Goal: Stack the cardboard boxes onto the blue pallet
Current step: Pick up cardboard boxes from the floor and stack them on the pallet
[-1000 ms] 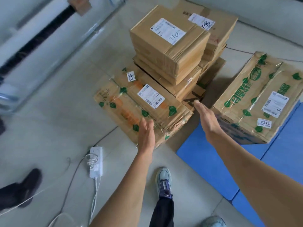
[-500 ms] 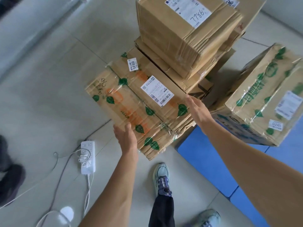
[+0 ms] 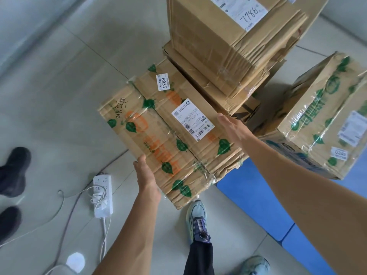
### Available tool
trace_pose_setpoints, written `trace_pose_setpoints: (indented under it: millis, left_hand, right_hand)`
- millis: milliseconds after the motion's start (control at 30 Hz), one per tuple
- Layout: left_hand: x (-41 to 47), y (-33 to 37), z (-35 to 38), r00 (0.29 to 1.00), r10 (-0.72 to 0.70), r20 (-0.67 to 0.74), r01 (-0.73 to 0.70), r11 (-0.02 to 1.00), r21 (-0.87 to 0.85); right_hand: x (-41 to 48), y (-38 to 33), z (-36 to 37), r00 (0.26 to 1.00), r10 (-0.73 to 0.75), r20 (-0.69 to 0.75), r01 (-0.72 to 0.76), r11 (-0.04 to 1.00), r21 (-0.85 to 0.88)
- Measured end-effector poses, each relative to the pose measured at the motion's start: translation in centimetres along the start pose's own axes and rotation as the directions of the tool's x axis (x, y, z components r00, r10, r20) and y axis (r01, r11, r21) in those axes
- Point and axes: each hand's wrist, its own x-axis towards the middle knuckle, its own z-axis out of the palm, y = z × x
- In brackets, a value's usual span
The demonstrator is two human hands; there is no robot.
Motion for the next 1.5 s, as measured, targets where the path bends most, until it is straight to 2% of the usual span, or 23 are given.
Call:
trace_pose_setpoints:
  millis: [200,333,467,933,1100,1267,1400,1500]
  left_hand:
    - [-0.3,0.0,-0.4,0.992,-0.033,0.119,0.046,0.993,-0.104]
    - [-2.2,-0.8,-2.0,0.997,-0.003,0.073,0.01,0.996,-0.087]
    - [-5.3,-2.4,-4.1,0.998,0.039,0.041,-0.037,0.997,-0.063]
    - [-20.7,-13.5,-7.6,0.983,0.078,0.165,-0.089,0.994,0.058]
    - [-25.8,-17.3,-5.8,0.976,0.099,0.192,-0.123,0.985,0.12]
    - [-30.6,-20.8,-1.6,0.954,0.114,0.276,-0.169,0.968,0.186]
    - [-34.3,-23.3,2.6,0.946,0.111,0.304,-0.187,0.954,0.234]
    - [-36.5,-25.1,6.0,0.918,0.088,0.386,-0.201,0.944,0.263]
  right_hand:
    - [-0.3,-0.4,0.5,0.999,0.018,0.029,-0.02,0.998,0.061]
    - [-3.1,0.6,1.0,1.0,0.004,0.021,-0.006,0.995,0.096]
    - [-7.3,2.6,1.1,0.998,-0.051,0.031,0.047,0.993,0.108]
    - [-25.7,13.9,-4.5,0.991,-0.108,-0.085,0.126,0.961,0.247]
    - [-30.7,19.6,-8.0,0.985,-0.094,-0.144,0.132,0.95,0.284]
    - [-34.5,25.3,-12.9,0.976,-0.026,-0.216,0.103,0.928,0.357]
    - [-37.4,29.6,-17.1,0.951,0.022,-0.307,0.113,0.904,0.413]
    - [-39.0,32.5,-20.7,0.927,0.09,-0.365,0.092,0.887,0.452]
